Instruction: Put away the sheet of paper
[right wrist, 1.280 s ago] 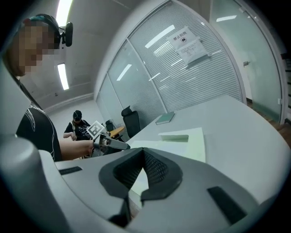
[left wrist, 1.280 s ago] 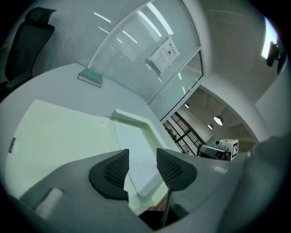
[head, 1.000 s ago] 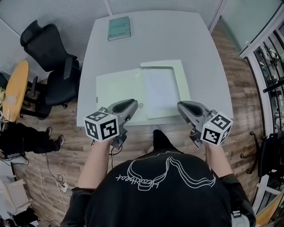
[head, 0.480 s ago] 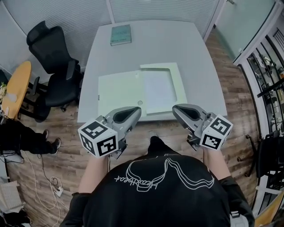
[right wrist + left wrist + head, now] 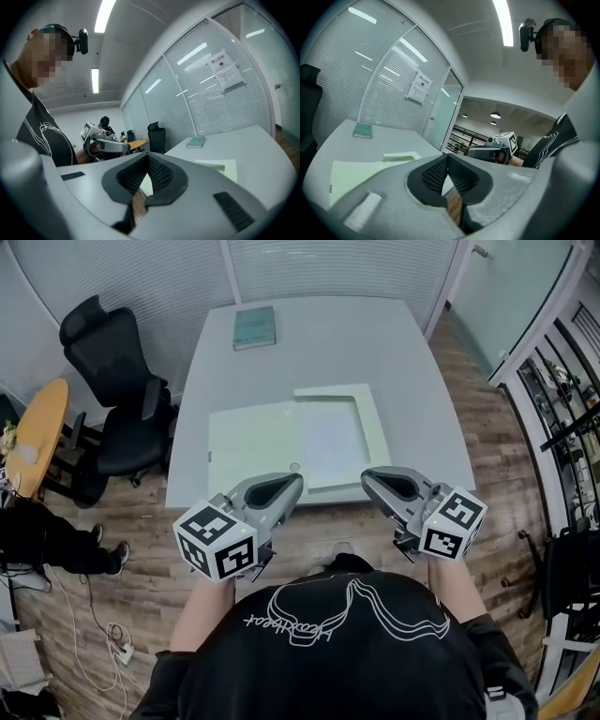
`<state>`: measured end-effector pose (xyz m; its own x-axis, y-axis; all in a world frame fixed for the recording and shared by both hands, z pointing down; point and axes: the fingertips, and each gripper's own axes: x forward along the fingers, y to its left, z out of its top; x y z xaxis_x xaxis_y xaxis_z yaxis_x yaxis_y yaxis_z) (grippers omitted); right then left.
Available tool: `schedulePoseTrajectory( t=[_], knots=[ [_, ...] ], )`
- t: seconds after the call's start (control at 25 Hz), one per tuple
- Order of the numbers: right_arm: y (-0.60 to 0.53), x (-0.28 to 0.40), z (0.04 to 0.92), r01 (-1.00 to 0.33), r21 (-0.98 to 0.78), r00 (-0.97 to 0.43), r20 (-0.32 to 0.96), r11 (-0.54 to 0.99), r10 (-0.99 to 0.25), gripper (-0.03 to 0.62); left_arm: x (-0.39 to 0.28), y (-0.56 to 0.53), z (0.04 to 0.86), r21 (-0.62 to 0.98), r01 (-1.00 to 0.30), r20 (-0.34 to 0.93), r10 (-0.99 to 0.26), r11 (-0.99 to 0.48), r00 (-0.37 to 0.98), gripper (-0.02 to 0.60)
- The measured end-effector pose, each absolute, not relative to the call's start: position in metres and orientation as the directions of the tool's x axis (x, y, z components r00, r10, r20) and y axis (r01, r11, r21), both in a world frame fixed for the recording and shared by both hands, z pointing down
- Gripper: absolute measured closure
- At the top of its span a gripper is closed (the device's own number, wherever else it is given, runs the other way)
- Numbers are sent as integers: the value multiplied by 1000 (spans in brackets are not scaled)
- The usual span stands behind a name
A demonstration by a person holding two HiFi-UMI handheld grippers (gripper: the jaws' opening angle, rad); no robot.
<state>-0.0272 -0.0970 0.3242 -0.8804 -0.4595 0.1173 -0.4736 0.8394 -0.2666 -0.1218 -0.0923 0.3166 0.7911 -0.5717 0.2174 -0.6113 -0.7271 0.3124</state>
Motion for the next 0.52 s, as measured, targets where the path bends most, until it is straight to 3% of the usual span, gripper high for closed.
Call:
schedulePoseTrajectory(
  t=[0.52],
  knots=[
    [-115,-28,328,-468,-265,-883,131,843,-450,585,-123,-111,318,369,-606,180,-586,-704,790,572]
  ],
)
